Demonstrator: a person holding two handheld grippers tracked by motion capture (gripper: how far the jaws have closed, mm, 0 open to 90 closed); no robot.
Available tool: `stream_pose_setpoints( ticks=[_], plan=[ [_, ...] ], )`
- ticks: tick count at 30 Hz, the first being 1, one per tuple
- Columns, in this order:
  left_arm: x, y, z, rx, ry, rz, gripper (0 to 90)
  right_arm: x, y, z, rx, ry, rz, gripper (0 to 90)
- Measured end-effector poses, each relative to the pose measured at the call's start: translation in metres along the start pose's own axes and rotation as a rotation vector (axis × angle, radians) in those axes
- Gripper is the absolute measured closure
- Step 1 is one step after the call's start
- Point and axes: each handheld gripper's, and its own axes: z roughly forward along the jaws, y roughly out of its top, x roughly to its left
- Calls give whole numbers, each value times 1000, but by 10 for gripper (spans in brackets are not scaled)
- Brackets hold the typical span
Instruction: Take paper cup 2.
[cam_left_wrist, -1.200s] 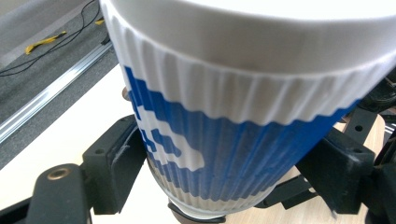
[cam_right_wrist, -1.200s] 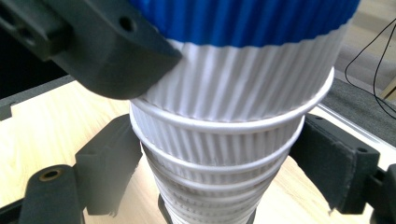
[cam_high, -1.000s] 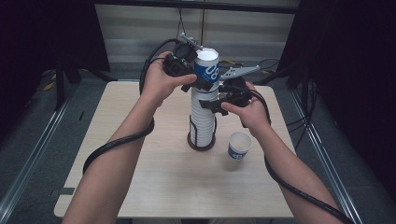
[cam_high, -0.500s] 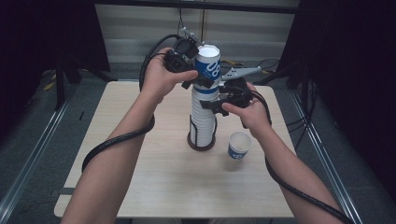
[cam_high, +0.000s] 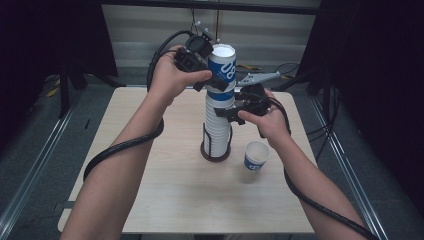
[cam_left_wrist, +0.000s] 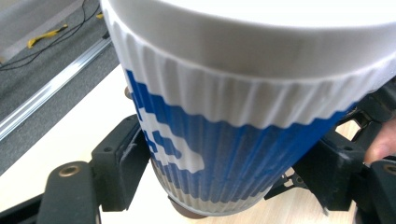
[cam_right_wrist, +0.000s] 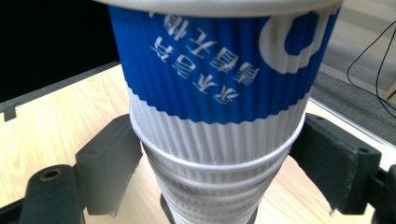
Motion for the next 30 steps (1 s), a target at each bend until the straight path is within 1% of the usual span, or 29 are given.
stream_pose_setpoints(
  ticks=[3,4,5,10,14,17,18,19,20,22,23,25,30],
  plan=[
    [-1,2,-1,6,4,-6,241,-1,0,0,3,1,-1,163],
    [-1,3,-1,3,6,-1,241,-1,0,0,4,3,2,163],
    [-1,3,-2,-9,4,-6,244,-1,0,0,3,2,1,163],
    [-2,8,-10,-29,0,-12,245,-1,-1,-1,-1,1,4,163],
    [-3,9,-15,-31,1,-11,245,-1,-1,-1,1,1,7,163],
    [-2,9,-18,-32,5,-24,245,-1,-1,-1,-3,2,6,163],
    [-1,9,-19,-42,0,-30,245,-1,-1,0,-2,2,7,163],
    [-1,9,-20,-40,-2,-25,244,-1,-1,0,-4,1,8,163],
    [-1,9,-22,-41,3,-28,245,-1,-1,0,-6,2,5,163],
    [-2,10,-24,-42,13,-14,245,-1,-2,1,-6,5,7,163],
    [-2,10,-25,-49,15,-22,244,0,-2,1,-7,5,6,163],
    [-2,10,-27,-54,12,-24,245,-1,-2,1,-8,6,8,163],
    [-1,11,-31,-55,16,-22,244,-1,-3,2,-5,7,1,164]
  ],
)
